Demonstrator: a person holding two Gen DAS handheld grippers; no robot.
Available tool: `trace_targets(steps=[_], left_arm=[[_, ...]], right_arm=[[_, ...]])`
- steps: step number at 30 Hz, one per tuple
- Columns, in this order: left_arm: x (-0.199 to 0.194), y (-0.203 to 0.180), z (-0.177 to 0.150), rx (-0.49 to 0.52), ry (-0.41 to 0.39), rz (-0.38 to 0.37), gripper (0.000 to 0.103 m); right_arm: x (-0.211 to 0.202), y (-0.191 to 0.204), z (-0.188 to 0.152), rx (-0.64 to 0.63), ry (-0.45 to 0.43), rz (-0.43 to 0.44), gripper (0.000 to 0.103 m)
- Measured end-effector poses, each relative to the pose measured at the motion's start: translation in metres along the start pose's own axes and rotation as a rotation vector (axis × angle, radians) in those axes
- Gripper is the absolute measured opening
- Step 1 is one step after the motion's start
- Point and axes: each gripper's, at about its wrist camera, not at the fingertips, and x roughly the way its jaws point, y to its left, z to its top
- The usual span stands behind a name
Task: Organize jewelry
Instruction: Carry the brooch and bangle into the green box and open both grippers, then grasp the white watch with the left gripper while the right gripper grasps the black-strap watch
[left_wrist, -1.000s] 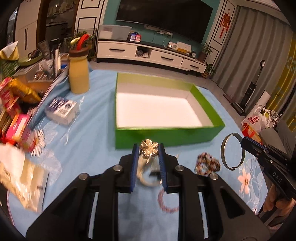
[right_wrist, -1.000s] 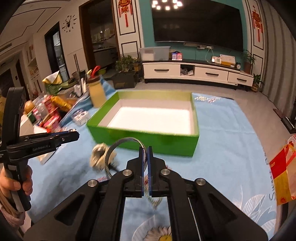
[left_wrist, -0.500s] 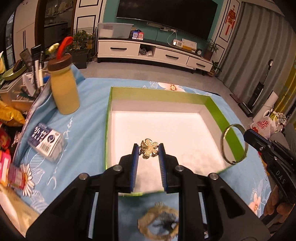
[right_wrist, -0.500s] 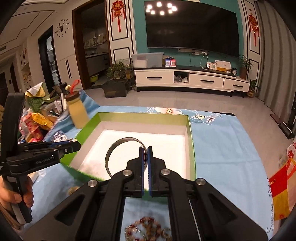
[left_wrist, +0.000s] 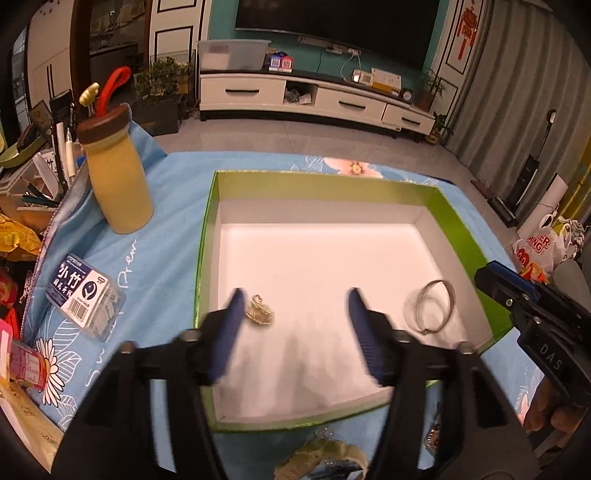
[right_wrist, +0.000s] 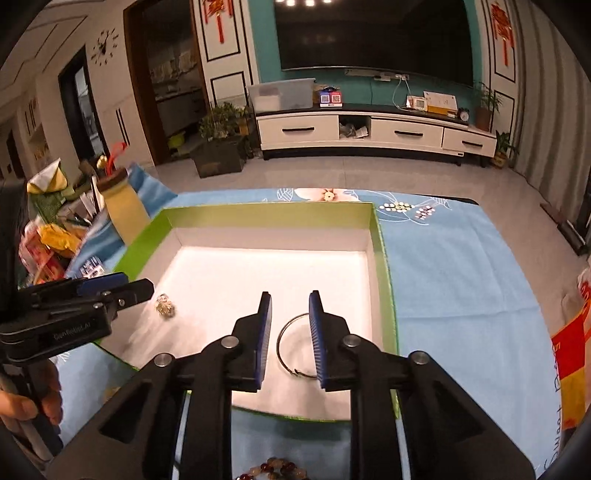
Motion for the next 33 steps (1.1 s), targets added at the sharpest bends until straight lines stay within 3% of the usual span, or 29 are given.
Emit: trace_targets(steps=[4,7,13,25,33], left_arm=[[-0.021,-0.002,-0.003,0.004,-0.026,-0.005,0.070],[-0.040,0.002,-0.009,-0.006,-0.043,-0.011,0.078],[-0.080,0.019,-0.042,-0.042,-0.055,-0.004,0.083],[-0.105,0.038,-0.124,-0.105,0.064,0.010,0.083],[-0.104,0.046,-0.158,-0.170,0.121,-0.015,0.083]], right_arm=[[-0.022,-0.006,-0.008,0.019,-0.016,0.022,0.021],[-0.043,-0.011,-0.016,0.028,-0.030,0.041,0.026],[-0.076,-0.016,-0.045,0.040,-0.009,0.064,0.030],[-0.117,-0.012,-0.095,0.068,0.058,0.103,0.030],[-0.125,-0.002,-0.121,0.061,0.122,0.148,0.030]])
